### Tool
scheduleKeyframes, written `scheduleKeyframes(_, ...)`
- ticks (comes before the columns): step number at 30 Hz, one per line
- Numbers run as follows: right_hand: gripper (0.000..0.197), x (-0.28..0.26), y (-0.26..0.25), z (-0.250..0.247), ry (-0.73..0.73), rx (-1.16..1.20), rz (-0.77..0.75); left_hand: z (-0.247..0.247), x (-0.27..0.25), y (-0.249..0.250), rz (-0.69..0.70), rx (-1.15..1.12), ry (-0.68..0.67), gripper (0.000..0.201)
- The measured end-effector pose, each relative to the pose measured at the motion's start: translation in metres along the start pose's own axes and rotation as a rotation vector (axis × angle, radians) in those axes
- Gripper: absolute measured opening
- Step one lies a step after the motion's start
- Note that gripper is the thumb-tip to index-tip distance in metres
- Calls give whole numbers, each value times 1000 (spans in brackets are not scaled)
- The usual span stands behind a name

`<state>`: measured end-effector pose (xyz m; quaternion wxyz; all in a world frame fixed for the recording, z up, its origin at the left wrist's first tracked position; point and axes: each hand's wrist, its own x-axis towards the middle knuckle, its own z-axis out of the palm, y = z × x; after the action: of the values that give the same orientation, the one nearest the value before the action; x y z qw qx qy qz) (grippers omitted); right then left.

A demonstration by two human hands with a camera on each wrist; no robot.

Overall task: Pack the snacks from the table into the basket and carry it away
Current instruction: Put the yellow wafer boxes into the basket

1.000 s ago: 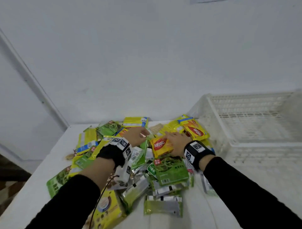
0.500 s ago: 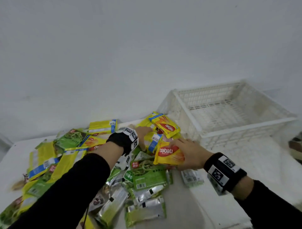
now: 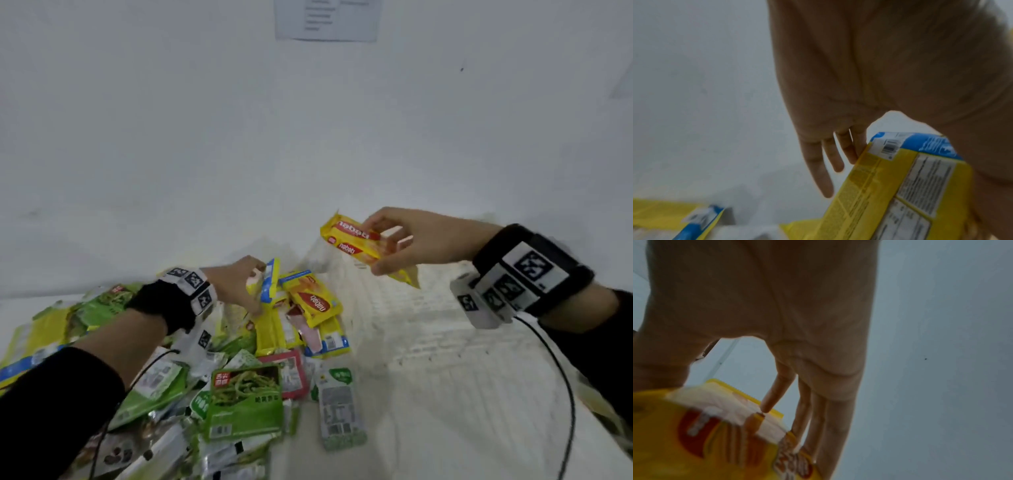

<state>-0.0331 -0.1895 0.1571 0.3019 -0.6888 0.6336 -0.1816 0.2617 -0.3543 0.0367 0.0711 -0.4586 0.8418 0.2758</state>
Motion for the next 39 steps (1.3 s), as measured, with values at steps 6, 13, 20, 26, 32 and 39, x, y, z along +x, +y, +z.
scheduleKeyframes(6, 63, 25, 56, -88, -15, -211, 88, -68, -16, 83, 224, -392, 318, 110)
scheduleKeyframes(13, 72, 47, 135, -138, -63, -419, 222, -88, 52, 226, 405, -522, 505, 78)
scheduleKeyframes(20, 79, 67, 232, -137, -157, -680, 464, -13, 161, 301, 177, -348, 331, 79)
scheduleKeyframes(26, 64, 101, 313, -104, -237, -896, 438, 47, 214, 298, 18, -436, 220, 81)
scheduleKeyframes(32, 73, 76, 307, -72, -143, -874, 348, 75, 238, 272, -75, -316, 89, 74)
scheduleKeyframes(39, 58, 88, 330, -61, -141, -595, 361, 99, 238, 251, -143, 204, 71, 74)
